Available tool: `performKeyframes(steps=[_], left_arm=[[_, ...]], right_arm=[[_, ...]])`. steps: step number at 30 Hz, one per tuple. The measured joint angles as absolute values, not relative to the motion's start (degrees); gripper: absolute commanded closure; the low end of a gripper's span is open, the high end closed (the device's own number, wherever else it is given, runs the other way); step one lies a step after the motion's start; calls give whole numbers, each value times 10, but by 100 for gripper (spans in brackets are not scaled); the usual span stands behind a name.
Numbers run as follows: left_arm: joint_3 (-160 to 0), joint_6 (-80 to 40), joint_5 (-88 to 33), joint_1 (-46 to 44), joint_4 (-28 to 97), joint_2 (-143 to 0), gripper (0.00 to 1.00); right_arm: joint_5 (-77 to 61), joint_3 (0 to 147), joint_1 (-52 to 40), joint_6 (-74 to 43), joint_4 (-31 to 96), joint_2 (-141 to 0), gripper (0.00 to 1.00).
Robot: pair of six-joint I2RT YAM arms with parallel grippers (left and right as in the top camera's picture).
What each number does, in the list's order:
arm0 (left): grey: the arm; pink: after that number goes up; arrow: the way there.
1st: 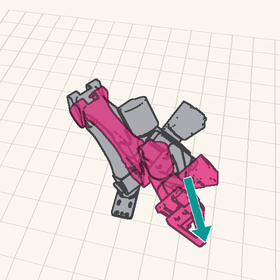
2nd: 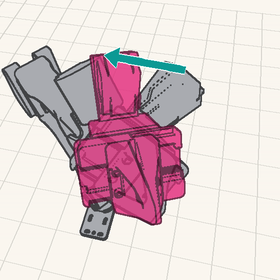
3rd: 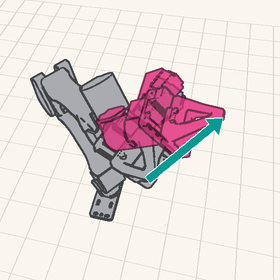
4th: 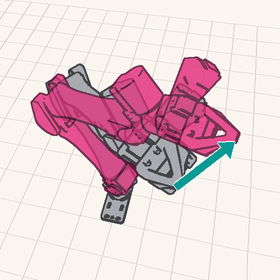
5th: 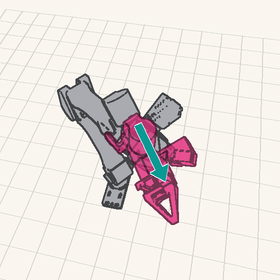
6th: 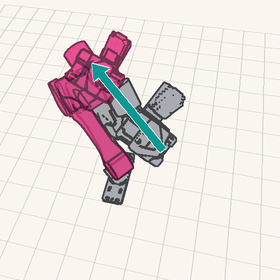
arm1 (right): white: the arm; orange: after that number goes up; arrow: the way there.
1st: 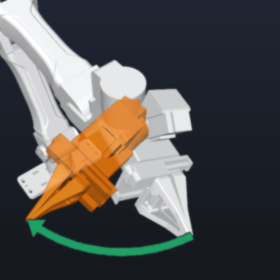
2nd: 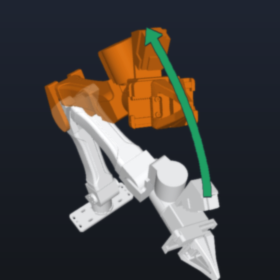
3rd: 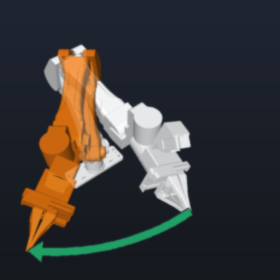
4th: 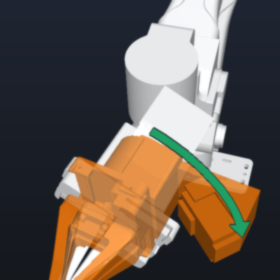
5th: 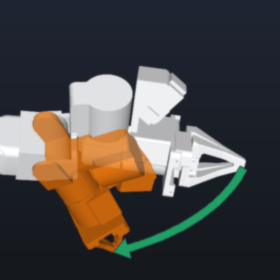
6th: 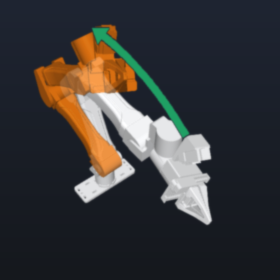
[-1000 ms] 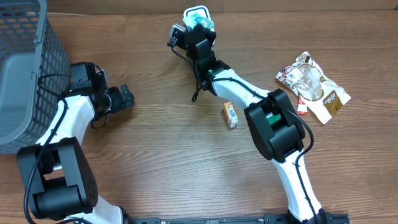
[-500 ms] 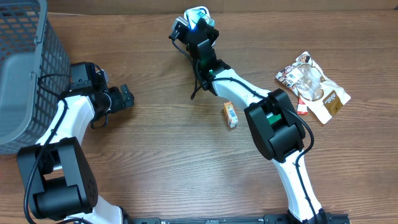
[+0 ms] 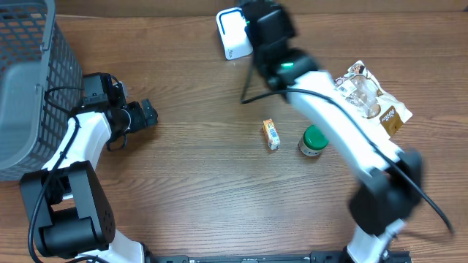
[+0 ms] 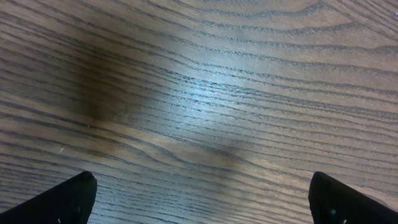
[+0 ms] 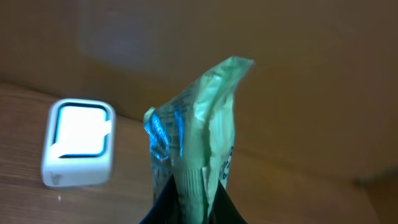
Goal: Scan the item barcode
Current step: 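Carry the wipes pack to the right and release it beside the bag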
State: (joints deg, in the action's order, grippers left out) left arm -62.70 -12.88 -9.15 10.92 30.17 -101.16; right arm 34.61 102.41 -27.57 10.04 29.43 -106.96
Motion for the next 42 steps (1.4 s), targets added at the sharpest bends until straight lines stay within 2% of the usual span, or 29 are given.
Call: performKeyframes(steps=[4, 8, 13, 17, 18, 20, 21, 23, 27, 33, 42], left_arm=[[-627, -129, -91, 109, 302, -1012, 0], [-627, -129, -91, 109, 302, -1012, 0], [-627, -129, -91, 109, 302, -1012, 0], [-627, -129, -91, 109, 302, -1012, 0], [-627, -129, -91, 109, 302, -1012, 0], [-627, -129, -91, 109, 302, -1012, 0], [-627, -129, -91, 109, 302, -1012, 0], [-627, -129, -91, 109, 302, -1012, 0], [-627, -129, -91, 109, 302, -1012, 0], [-627, -129, -91, 109, 302, -1012, 0], [-627, -129, -91, 109, 302, -1012, 0]], right_arm=[[293, 1031, -198, -42, 484, -1006, 96], [180, 1027, -90, -120, 623, -1013, 96], [47, 978, 34, -160, 670, -1041, 94], [-7, 919, 98, -173, 660, -1045, 86], [-11, 910, 107, -174, 656, -1045, 77], [-27, 886, 132, -180, 645, -1045, 41], [-30, 880, 140, -181, 643, -1045, 28], [-36, 874, 153, -182, 639, -1045, 18], [-43, 873, 159, -182, 636, -1045, 17], [-51, 873, 147, -180, 638, -1045, 22], [-65, 872, 49, -158, 632, -1012, 23]])
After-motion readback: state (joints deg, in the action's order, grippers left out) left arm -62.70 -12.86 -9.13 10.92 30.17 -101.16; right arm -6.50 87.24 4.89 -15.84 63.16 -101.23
